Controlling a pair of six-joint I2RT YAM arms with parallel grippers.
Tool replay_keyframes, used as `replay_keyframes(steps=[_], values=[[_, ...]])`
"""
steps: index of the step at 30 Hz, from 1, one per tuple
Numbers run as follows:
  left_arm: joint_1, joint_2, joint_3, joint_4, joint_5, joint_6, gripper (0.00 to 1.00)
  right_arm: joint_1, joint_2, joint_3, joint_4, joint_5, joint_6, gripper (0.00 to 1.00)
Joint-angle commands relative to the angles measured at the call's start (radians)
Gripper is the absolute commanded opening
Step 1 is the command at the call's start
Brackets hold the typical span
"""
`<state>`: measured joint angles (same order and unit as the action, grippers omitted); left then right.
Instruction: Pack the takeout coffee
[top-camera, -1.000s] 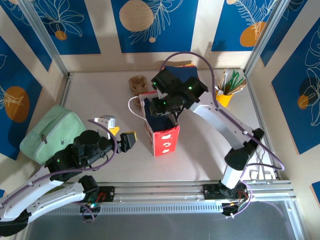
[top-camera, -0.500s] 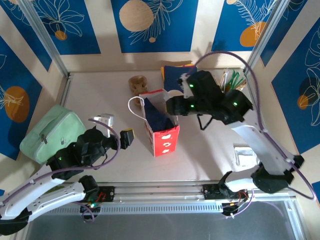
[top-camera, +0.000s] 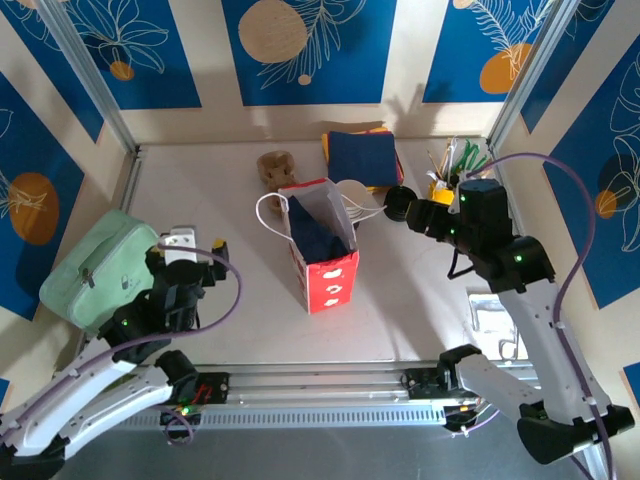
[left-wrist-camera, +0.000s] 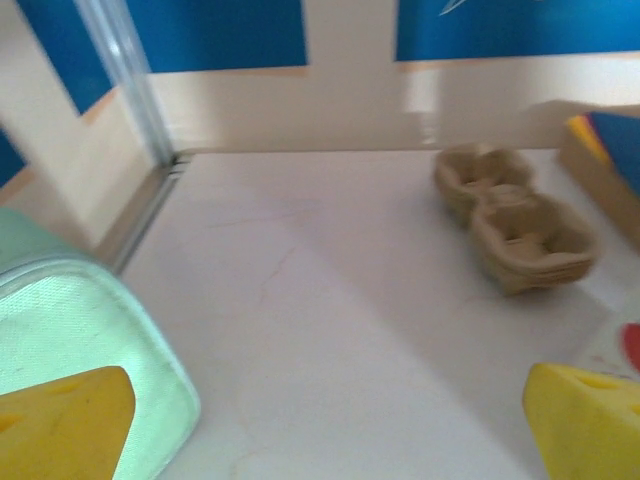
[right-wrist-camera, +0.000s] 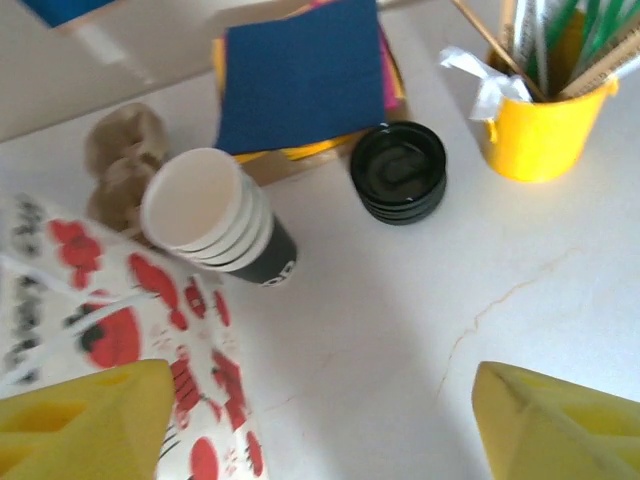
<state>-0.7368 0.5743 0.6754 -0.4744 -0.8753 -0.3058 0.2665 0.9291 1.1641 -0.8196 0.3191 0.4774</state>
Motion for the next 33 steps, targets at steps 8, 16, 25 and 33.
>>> replay_keyframes(steps=[8, 16, 25, 33], values=[[0.349, 0.180, -0.202, 0.472, 0.225, 0.194, 0.99, -0.116, -0.056, -0.372, 0.410, 0.032, -0.098, 0.99], [0.441, 0.442, -0.309, 0.870, 0.326, 0.287, 0.99, -0.155, -0.003, -0.646, 0.846, 0.050, -0.199, 0.99], [0.572, 0.683, -0.381, 1.232, 0.554, 0.262, 0.99, -0.212, 0.259, -0.775, 1.257, -0.045, -0.272, 1.00], [0.589, 0.810, -0.386, 1.429, 0.607, 0.375, 0.99, -0.202, 0.376, -0.794, 1.485, -0.017, -0.322, 0.99]])
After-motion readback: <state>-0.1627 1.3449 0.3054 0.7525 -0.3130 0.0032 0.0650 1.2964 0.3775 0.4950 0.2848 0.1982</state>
